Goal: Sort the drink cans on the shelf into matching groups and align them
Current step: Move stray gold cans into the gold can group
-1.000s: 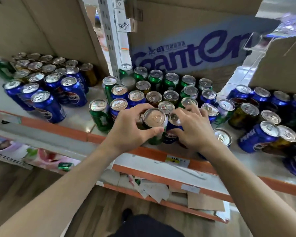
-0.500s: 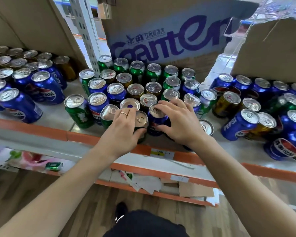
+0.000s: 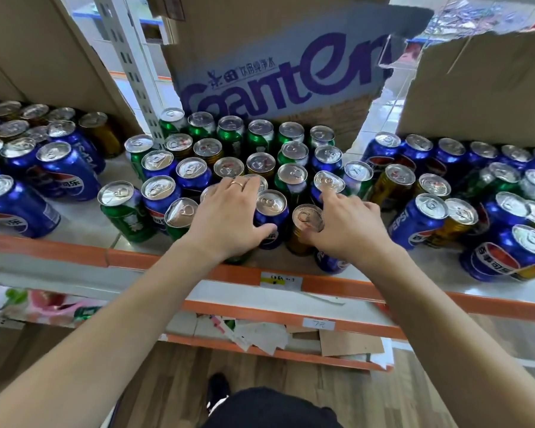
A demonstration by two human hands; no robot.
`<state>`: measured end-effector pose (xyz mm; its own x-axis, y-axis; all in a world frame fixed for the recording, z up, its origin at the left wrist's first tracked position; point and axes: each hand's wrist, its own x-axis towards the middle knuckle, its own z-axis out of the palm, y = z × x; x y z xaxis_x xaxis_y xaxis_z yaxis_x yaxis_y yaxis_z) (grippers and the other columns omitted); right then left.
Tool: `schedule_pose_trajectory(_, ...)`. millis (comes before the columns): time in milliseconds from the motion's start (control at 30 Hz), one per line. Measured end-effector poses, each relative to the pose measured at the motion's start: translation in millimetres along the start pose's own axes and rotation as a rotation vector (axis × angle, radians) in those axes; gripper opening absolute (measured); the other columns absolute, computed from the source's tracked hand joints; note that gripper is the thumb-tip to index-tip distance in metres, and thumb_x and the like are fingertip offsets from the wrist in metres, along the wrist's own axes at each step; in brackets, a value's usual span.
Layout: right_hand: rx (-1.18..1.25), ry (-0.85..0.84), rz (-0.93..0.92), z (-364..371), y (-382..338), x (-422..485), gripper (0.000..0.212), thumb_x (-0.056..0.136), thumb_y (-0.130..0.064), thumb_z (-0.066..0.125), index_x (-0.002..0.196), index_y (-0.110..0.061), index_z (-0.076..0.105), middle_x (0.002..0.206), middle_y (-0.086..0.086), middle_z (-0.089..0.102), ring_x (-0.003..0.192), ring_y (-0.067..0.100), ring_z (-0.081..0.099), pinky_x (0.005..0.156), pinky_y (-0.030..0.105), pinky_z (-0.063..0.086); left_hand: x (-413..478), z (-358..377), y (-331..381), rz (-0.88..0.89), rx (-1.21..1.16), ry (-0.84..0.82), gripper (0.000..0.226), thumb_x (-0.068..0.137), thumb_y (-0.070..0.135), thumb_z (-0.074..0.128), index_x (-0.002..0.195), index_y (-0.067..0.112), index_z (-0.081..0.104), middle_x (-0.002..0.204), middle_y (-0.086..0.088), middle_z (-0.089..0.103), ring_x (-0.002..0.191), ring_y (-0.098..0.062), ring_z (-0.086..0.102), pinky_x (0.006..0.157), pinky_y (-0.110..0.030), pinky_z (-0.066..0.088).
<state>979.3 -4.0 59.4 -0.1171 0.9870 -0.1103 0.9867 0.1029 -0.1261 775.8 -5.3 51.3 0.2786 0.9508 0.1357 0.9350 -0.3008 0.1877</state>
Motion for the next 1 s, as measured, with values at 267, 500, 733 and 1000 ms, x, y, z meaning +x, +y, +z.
schedule_pose_trajectory(267,-0.084,-0.005,0.02,3,-17,6,0.03,0.079,-0.032,0.069,0.087,-0.015,0.044,0.078,0.0,0.051,0.092,0.028,0.062,0.09,0.042,0.032,23,12,4,-0.043,0.019,-0.084,0.086,0.07,0.061,0.075,0.138,0.016,0.047,0.136,-0.004,0.055,0.125,-0.028,0.046,0.1,-0.041,0.039)
schedule_pose_trajectory(500,0.045,0.189,-0.007,-8,-9,-7,0.038,0.074,-0.04,0.071,0.096,-0.013,0.056,0.086,0.006,0.066,0.087,0.03,0.062,0.073,0.034,0.032,15,-9,-6,-0.071,-0.372,0.05,0.08,0.059,0.045,0.091,0.128,0.017,0.061,0.123,0.001,0.064,0.114,-0.018,0.058,0.094,-0.029,0.045)
schedule_pose_trajectory(733,1.097,0.239,0.017,-47,23,-18,0.041,0.066,-0.04,0.088,0.099,-0.024,0.068,0.096,-0.002,0.076,0.091,0.015,0.072,0.083,0.036,0.059,16,-50,-11,-0.228,-1.231,0.239,0.057,0.054,0.03,0.096,0.105,0.023,0.071,0.094,0.003,0.074,0.086,-0.016,0.071,0.078,-0.035,0.058)
schedule_pose_trajectory(1000,1.756,0.226,0.047,-46,29,-40,0.051,0.084,-0.036,0.061,0.128,-0.01,0.061,0.114,0.015,0.067,0.103,0.029,0.067,0.084,0.048,0.057,14,-53,35,-0.384,-1.708,0.101,0.036,0.072,0.046,0.071,0.08,0.011,0.066,0.066,-0.002,0.067,0.058,-0.015,0.064,0.059,-0.03,0.057)
